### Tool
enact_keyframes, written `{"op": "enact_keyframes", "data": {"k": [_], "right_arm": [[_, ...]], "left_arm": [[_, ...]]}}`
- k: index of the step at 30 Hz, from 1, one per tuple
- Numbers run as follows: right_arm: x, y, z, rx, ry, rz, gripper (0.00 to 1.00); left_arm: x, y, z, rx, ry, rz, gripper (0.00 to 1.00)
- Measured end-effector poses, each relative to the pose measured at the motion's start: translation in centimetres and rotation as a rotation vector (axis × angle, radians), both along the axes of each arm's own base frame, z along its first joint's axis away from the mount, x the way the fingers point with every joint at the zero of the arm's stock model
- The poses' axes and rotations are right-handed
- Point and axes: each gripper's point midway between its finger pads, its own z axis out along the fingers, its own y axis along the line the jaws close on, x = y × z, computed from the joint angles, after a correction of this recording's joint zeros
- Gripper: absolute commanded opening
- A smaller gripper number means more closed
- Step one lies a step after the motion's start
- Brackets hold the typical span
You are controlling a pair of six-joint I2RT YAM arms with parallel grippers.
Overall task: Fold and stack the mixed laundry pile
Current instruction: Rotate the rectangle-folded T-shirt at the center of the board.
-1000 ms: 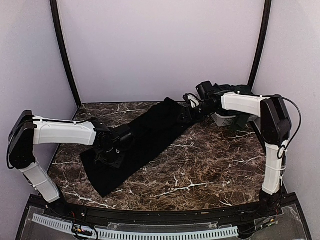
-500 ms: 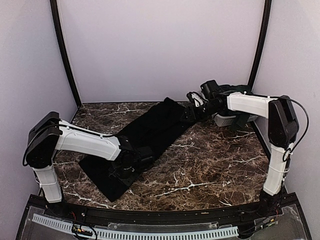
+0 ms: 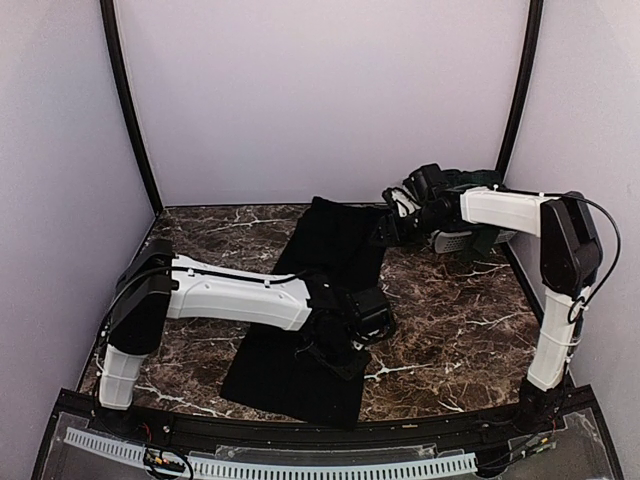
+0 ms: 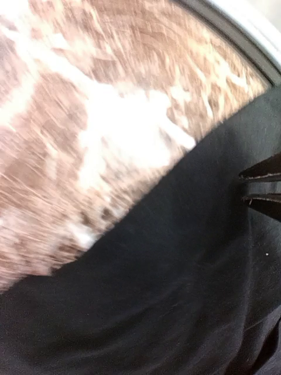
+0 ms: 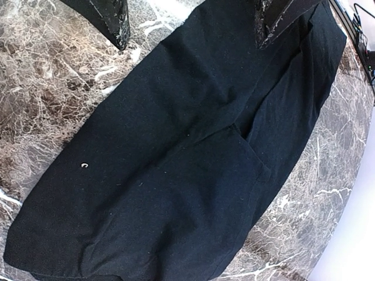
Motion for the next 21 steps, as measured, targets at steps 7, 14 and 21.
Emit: {"op": "enact_keyframes", "data": {"k": [7,14,21], "right_arm": [[-0.8,1.5,0.0,0.007,0.000,0.034,0.66],[0.8,5.2,-2.2,-0.005,0.004,0.068,0.62],[3.2,4.9,-9.3,-0.135,0.071,0.030,0.60]], "left_arm": [[3.7,1.0,5.8,-0.198,-0.030,0.052,0.17],[11.1,9.5,13.3,-0.407,-0.171,0.291,0.23],[11.7,12.7,10.8,-0.388,-0.164,0.369,0.26]]}}
